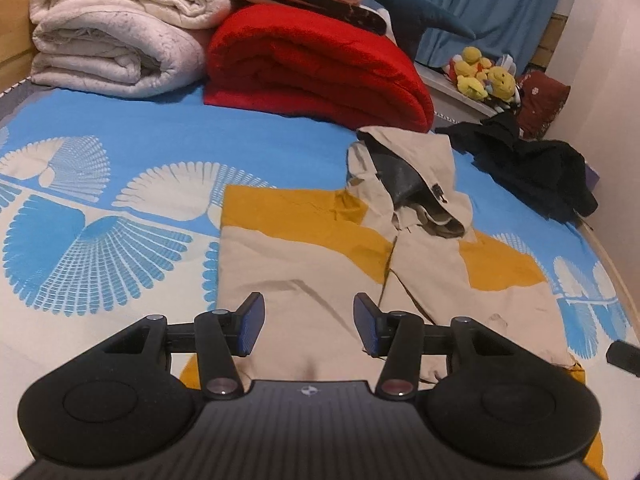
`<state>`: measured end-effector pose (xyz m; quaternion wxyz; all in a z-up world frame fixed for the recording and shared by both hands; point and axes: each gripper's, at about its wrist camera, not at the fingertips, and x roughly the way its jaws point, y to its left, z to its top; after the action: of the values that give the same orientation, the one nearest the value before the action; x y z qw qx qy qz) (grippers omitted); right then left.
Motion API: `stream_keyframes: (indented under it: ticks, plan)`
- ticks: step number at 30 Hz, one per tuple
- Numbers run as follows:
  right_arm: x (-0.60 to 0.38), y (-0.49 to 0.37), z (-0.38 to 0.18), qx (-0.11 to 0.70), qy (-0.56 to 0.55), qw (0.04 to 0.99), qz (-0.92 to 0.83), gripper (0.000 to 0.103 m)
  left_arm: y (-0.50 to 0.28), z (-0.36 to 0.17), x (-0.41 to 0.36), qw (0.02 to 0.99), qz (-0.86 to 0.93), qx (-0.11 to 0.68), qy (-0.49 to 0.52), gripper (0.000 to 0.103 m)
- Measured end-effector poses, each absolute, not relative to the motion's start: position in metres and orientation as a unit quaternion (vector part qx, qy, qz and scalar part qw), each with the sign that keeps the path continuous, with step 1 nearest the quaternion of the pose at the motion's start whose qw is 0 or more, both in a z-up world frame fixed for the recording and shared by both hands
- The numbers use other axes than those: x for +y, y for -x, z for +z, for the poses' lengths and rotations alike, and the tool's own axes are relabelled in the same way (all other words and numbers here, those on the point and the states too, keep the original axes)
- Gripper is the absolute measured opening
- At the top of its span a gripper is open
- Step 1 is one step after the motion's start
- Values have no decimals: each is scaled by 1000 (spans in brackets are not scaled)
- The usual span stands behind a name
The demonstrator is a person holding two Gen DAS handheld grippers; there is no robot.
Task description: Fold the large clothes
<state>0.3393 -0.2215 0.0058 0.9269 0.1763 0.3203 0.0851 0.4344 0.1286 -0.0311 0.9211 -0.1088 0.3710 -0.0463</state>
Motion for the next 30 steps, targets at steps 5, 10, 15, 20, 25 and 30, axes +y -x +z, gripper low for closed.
stream_keyframes:
  ticks: [5, 10, 15, 20, 25, 30]
  plan:
    - [-255, -357, -22, 319, -238, 917, 32, 39, -435, -45, 90, 918, -96, 375, 83, 37]
    - [-274, -377, -45, 325, -257, 910, -9, 39, -431, -69, 29, 909, -161, 384, 36, 40]
    - [-290, -386, -67, 353, -306, 884, -25, 39, -430, -96, -22, 898, -194, 394, 15, 51]
    - [-292, -395, -73, 364, -344, 865, -23, 39, -430, -120, -59, 898, -192, 395, -41, 51]
    - [-296, -395, -76, 369, -340, 864, -27, 39, -434, -124, -61, 904, -163, 388, -74, 5]
    - [-296, -398, -82, 384, -355, 851, -41, 39, -422, -60, -17, 947, -116, 299, -7, 0]
